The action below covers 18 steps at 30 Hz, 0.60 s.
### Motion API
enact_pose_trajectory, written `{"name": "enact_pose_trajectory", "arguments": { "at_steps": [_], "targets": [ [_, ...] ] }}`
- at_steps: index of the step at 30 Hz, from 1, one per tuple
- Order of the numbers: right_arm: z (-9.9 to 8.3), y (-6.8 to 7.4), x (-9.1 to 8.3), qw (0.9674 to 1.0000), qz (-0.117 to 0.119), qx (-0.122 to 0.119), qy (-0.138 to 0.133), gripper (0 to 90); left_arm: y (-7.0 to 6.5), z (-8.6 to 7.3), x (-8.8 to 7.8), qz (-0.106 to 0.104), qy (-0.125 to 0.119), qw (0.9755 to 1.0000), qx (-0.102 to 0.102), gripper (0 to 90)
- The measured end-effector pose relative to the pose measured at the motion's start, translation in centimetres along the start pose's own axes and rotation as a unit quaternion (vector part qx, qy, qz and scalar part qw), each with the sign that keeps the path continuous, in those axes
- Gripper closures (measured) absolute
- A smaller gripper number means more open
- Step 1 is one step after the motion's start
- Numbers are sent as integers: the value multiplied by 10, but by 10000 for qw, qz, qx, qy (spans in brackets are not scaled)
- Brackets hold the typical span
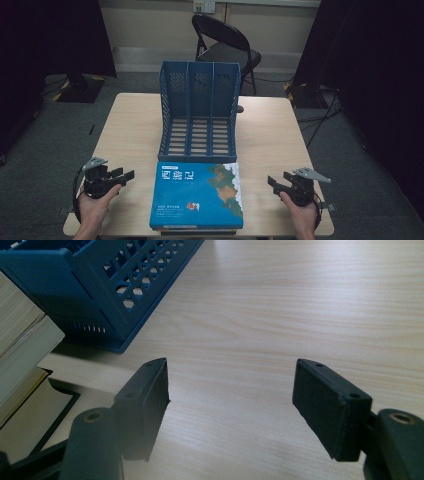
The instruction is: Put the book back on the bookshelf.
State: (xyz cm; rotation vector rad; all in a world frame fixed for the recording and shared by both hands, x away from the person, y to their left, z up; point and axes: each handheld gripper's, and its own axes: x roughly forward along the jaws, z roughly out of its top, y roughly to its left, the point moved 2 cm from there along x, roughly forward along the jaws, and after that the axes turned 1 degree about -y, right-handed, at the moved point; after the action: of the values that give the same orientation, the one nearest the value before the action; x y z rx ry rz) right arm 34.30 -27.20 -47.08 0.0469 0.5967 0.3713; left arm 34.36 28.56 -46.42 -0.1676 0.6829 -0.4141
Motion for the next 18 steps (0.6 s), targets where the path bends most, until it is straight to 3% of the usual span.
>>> {"name": "enact_pose_trajectory", "arguments": {
  "at_steps": [2,4,6,11,13,16,17,18],
  "targets": [
    [-1,0,2,9999,64,17,122,314,-1,0,0,-47,-5,10000,50,470],
    [-1,-1,3,9995,251,29,211,349,-2,1,-1,-279,49,9996,-74,452],
    [-1,-2,3,9991,342,38,239,362,-3,0,-3,-346,32,9993,-133,449],
    [1,1,1,9984,527,12,200,410,-7,-1,-3,-500,198,9985,-36,448],
    [1,5,1,9979,613,-35,228,422,-10,-1,-3,-668,158,9976,-25,444],
    [6,15,-3,9971,732,-143,160,443,-15,1,-7,-747,26,9971,146,422],
    [8,19,-4,9968,753,-202,145,444,-18,1,-9,-806,11,9962,317,413],
    [8,19,-4,9968,753,-202,145,444,-18,1,-9,-806,11,9962,317,414]
  ]
}}
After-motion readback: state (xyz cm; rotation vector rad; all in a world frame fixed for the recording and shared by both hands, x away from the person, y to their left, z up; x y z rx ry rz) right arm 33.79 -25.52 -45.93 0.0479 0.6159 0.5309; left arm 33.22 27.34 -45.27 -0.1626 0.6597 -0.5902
